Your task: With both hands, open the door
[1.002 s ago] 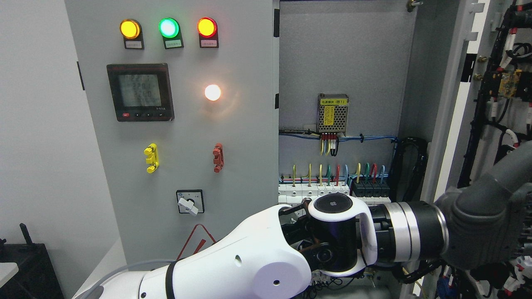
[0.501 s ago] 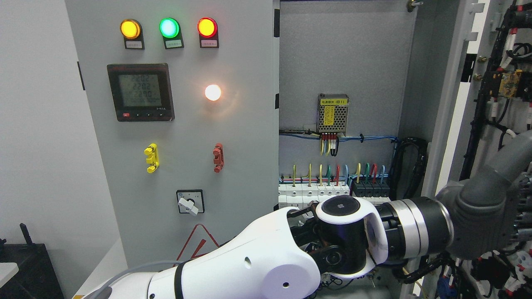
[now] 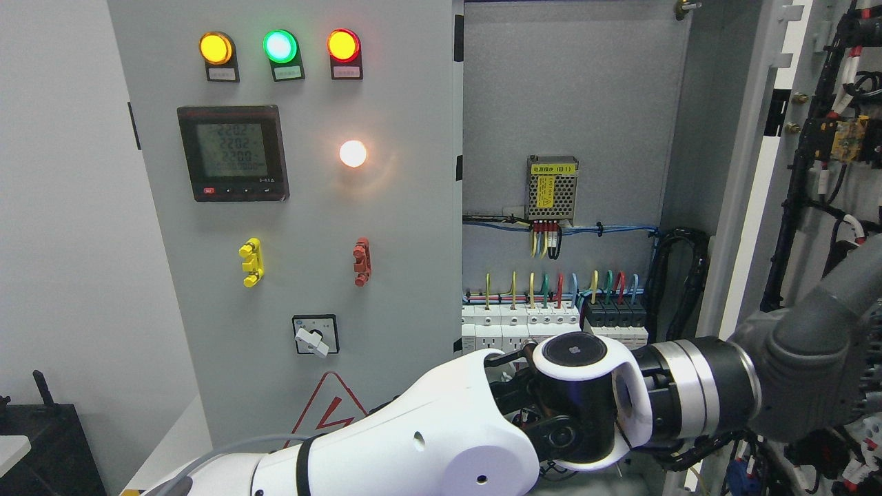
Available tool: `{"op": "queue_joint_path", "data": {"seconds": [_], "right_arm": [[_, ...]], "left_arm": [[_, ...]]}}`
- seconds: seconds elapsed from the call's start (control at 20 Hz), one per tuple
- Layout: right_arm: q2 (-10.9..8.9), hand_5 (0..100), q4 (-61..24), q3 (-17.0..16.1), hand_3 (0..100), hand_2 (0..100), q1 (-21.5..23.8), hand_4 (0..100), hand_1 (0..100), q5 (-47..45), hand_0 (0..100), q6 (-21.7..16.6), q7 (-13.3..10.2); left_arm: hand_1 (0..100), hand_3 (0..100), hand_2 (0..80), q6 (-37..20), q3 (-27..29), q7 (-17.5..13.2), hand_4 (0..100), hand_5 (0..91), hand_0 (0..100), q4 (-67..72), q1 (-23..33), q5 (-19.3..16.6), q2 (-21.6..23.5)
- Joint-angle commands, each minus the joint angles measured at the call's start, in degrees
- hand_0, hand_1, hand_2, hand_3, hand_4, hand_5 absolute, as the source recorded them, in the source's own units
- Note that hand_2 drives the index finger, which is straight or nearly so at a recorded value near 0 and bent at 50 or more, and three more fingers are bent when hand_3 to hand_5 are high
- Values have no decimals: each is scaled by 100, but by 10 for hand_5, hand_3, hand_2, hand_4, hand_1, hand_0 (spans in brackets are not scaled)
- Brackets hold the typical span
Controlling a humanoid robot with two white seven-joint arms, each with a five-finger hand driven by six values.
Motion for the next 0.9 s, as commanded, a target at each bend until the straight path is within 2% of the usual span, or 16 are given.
{"op": "queue_joint_path", "data": {"seconds": [0.0, 0.25, 0.45, 0.85], "right_arm": [[0, 0, 0, -2, 0, 0, -4, 0, 0, 0, 0, 1, -3], [0, 0, 0, 6, 0, 0, 4, 0, 0, 0, 0, 1, -3], [0, 0, 0, 6, 0, 0, 4, 0, 0, 0, 0, 1, -3], [0, 0, 0, -2, 0, 0, -4, 0, 0, 0, 0, 1, -3]], "left_arm": [[0, 0, 0, 31, 7, -83, 43, 0, 0, 17, -7, -23, 41], [0, 0, 0, 49, 16, -127, 43, 0, 0, -71, 46, -67, 260], [0, 0, 0, 49, 34, -250, 43, 0, 0, -229, 133, -93, 664], [0, 0, 0, 58, 139, -294, 43, 0, 0, -1204, 695, -85, 2333]]}}
